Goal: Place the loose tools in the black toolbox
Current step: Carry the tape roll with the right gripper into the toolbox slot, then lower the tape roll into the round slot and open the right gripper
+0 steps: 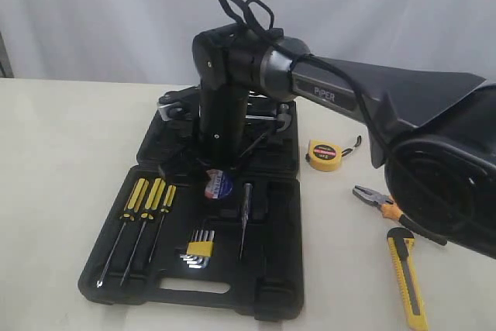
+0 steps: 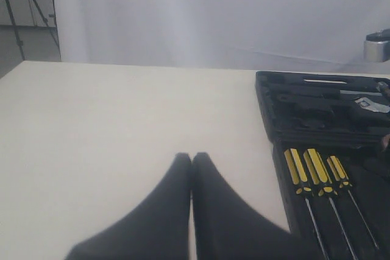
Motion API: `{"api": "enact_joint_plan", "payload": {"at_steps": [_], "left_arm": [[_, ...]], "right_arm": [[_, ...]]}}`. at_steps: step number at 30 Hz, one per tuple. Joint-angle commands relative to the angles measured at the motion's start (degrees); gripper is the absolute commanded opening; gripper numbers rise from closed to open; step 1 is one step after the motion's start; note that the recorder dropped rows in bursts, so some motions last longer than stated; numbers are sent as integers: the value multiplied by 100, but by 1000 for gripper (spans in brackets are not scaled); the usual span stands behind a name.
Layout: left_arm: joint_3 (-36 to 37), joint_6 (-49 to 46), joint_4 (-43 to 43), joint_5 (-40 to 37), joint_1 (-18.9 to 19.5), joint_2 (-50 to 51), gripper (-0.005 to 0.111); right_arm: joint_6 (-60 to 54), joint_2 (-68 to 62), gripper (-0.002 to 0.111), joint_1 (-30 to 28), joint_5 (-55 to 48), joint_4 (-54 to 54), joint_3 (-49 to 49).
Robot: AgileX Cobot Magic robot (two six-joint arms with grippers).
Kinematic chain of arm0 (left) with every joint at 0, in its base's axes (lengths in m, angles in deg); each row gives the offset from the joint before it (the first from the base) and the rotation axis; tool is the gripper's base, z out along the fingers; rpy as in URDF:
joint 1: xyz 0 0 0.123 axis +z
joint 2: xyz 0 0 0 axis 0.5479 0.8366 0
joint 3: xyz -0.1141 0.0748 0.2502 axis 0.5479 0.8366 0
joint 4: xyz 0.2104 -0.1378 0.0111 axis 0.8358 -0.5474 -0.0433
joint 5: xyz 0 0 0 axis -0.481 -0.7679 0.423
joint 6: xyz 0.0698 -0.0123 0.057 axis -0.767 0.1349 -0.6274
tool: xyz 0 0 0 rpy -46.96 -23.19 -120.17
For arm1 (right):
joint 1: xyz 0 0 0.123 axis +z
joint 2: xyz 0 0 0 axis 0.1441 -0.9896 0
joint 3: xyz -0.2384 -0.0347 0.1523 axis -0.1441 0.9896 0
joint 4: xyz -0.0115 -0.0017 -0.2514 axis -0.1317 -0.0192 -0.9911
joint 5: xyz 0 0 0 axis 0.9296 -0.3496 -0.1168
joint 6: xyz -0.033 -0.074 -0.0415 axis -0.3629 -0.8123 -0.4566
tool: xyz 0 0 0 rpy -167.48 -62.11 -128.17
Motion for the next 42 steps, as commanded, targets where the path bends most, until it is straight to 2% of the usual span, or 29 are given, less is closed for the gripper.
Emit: {"api": "enact_joint_plan", "payload": {"at_steps": [1,26,28,31,32,35,42], "left_arm": [[12,6,-14,1,-12,-16,0],[12,6,-14,1,-12,-16,0],[12,6,-14,1,-12,-16,0],[12,6,-14,1,-12,-16,0],[12,6,-14,1,-12,-16,0],[12,6,-14,1,-12,-16,0],[12,6,-14,1,-12,-16,0]], "right_arm": [[34,17,25,-23,152,-124,-35],[243,-377,25,-23,459,77,-35],[248,-377,30,-23,459,77,-35],[248,-377,49,-23,459,77,-35],[248,-377,59,-23,459,77,-35],[248,-377,74,-23,421,77,-88],[248,-367,71,-23,-27,77,-645]]}}
